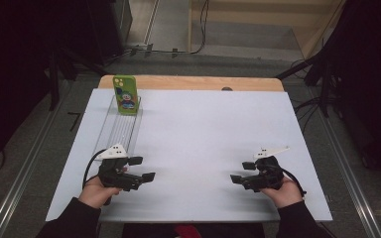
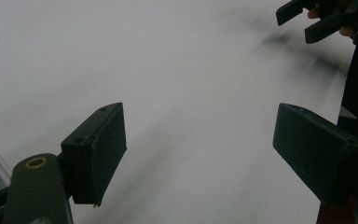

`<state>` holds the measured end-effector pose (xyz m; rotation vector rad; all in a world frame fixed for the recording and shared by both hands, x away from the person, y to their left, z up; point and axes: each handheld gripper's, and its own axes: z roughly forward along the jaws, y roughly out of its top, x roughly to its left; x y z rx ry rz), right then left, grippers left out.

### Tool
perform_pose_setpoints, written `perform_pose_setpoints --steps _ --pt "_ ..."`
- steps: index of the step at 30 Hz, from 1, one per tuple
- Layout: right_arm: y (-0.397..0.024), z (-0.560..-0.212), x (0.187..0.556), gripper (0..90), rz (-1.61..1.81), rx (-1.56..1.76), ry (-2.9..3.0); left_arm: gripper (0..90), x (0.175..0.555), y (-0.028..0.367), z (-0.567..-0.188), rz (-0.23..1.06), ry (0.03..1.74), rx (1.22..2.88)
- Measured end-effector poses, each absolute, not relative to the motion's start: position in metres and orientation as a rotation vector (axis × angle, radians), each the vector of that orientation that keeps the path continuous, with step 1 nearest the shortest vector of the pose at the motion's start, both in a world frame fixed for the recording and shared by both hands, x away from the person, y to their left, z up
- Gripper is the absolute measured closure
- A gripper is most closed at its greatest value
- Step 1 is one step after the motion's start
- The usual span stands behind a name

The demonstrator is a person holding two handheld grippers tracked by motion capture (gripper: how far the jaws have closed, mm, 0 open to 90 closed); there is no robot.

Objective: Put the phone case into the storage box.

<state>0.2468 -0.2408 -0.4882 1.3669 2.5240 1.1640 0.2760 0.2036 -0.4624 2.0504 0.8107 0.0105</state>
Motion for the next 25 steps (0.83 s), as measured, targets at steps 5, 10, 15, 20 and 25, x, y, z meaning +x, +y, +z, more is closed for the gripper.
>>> perform_pose_setpoints --steps 5,10,15,20,25 --pt "-0.241 -0.488 0.247 23.4 1.162 1.368 2.523 17.6 0.272 0.206 -0.464 0.022 0.812 2.057" --pt "-0.241 -0.488 0.247 23.4 1.16 1.367 2.525 17.6 0.269 0.208 -0.466 0.013 0.819 2.068" --pt "-0.24 -0.489 0.247 23.4 1.16 1.37 2.523 17.6 0.268 0.212 -0.467 0.013 0.827 2.071" --pt "-0.24 -0.489 0.247 23.4 1.16 1.367 2.525 17.6 0.268 0.214 -0.468 0.017 0.838 2.064" --pt "-0.24 -0.49 0.247 23.4 1.159 1.363 2.53 17.6 0.268 0.215 -0.468 0.016 0.835 2.063"
